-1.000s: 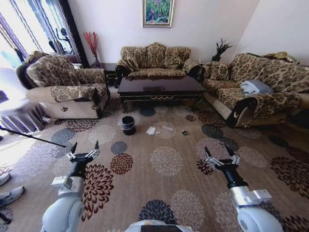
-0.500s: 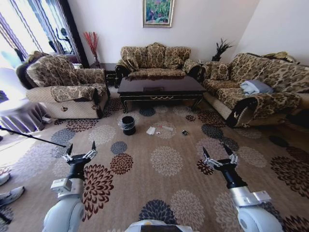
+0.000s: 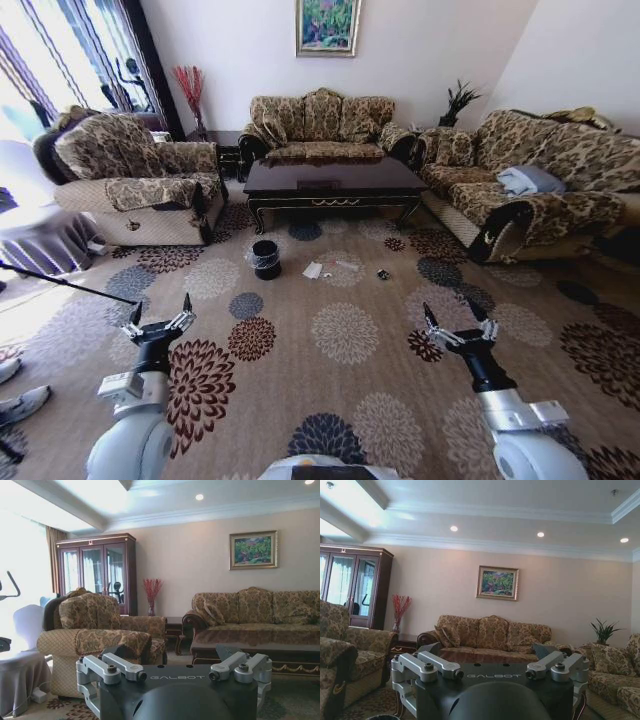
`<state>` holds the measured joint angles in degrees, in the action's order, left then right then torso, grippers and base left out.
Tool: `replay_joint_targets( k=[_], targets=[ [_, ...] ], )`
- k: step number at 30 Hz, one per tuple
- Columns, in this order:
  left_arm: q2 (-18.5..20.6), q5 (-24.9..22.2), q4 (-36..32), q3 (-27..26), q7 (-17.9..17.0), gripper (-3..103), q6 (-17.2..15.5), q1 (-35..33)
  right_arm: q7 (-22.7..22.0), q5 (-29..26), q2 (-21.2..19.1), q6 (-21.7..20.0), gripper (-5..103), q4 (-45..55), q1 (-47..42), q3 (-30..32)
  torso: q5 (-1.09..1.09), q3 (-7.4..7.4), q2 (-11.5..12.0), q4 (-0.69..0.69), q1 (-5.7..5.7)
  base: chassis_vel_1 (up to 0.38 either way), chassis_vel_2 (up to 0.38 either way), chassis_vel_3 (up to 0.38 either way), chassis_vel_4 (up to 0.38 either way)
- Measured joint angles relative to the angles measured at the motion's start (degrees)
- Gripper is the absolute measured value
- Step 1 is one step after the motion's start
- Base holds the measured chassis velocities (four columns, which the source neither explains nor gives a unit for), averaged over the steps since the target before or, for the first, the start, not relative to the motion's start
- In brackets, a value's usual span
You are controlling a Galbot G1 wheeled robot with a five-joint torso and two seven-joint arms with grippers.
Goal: Move to the front of the table and pick up the trash from the floor, then place it into the trash bin.
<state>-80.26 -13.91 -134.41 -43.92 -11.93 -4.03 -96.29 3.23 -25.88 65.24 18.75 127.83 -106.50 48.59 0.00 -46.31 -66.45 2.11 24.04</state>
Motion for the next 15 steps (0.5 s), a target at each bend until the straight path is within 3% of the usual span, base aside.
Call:
replay_joint_targets(
  k=[15],
  targets=[
    [0.55,0.07,0.65,-0.08,0.14,100,-0.38,0.35,-0.18,-0.23,0.81,0.17,100,-1.1,0.61,-0.3,0.0,2.74,4.91,0.0,-2.18,0.0,0.0,0.0,0.0]
  ],
)
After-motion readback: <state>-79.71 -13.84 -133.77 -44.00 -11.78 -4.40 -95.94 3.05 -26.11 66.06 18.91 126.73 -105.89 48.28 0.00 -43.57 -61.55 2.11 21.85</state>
